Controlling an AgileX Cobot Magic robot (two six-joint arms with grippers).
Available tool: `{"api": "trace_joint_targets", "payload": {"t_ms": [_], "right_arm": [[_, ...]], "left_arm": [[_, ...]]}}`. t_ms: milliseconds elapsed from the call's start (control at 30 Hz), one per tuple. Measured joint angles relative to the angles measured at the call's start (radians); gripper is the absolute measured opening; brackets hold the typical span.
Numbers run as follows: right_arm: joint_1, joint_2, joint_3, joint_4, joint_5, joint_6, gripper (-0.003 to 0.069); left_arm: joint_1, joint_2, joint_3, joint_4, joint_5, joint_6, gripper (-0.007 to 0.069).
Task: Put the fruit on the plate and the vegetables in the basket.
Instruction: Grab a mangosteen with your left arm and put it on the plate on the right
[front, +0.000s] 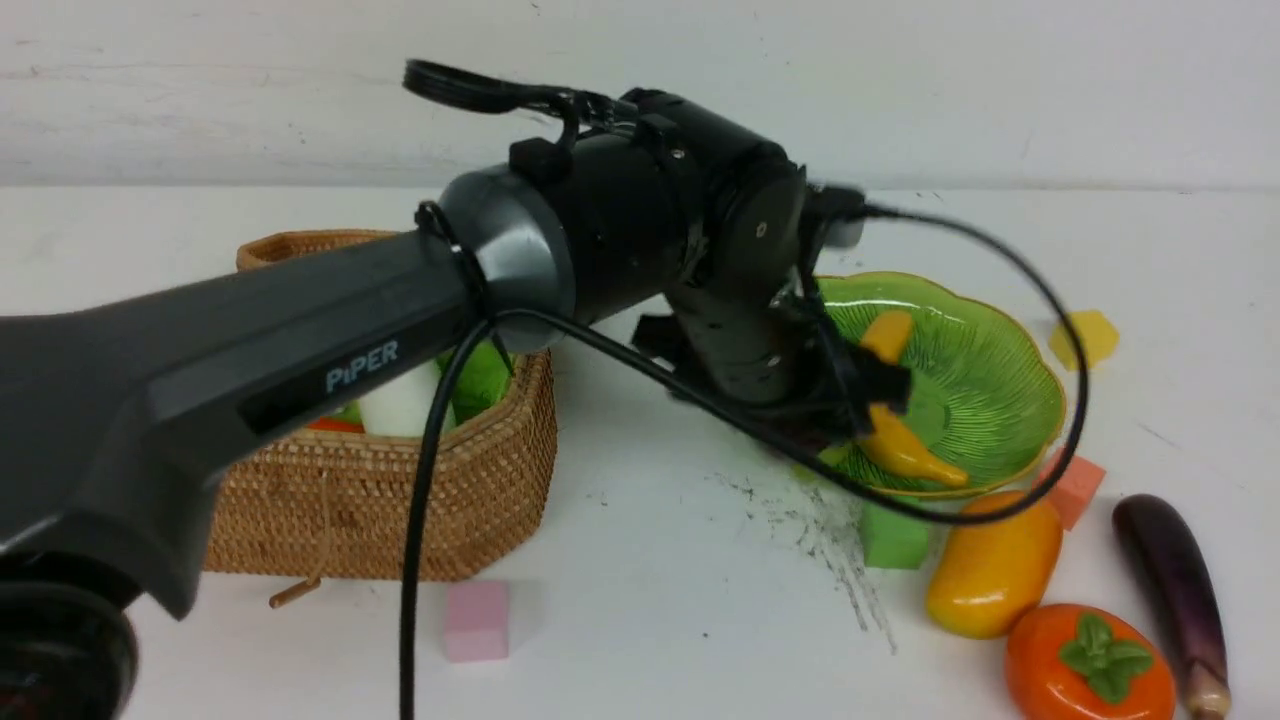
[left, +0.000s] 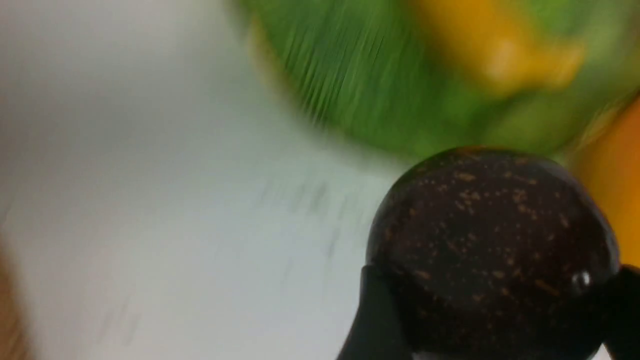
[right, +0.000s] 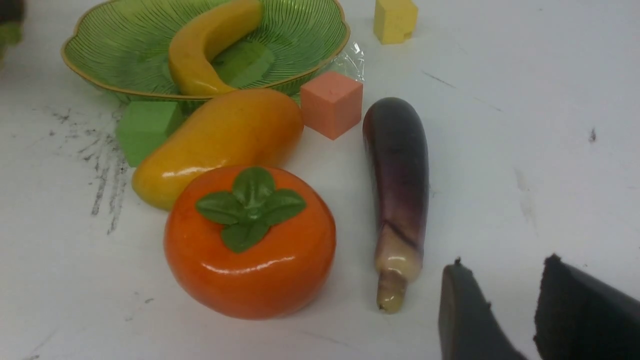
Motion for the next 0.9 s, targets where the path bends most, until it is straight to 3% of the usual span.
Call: {"api": "trace_joint_targets", "payload": {"t_ms": [133,433,700,900], "right_arm": [[0.0,0.0,0.0,0.0,0.0,0.0,0.0243],[0.0,0.0,0.0,0.0,0.0,0.0,0.0243],[0.0,0.0,0.0,0.0,0.0,0.0,0.0243],[0.0,0.0,0.0,0.0,0.0,0.0,0.0243]], "left_arm": [[0.0,0.075,0.0,0.114,-0.22,-0.115,0.0519],[0.0,0.153,0.0,0.346,-0.251,-0.402,0.0519],[0.0,0.153,0.0,0.363,-0.221,-0.42,0.06],[0.0,0.136,0.0,0.363,-0.171,-0.411,0.0572]]}}
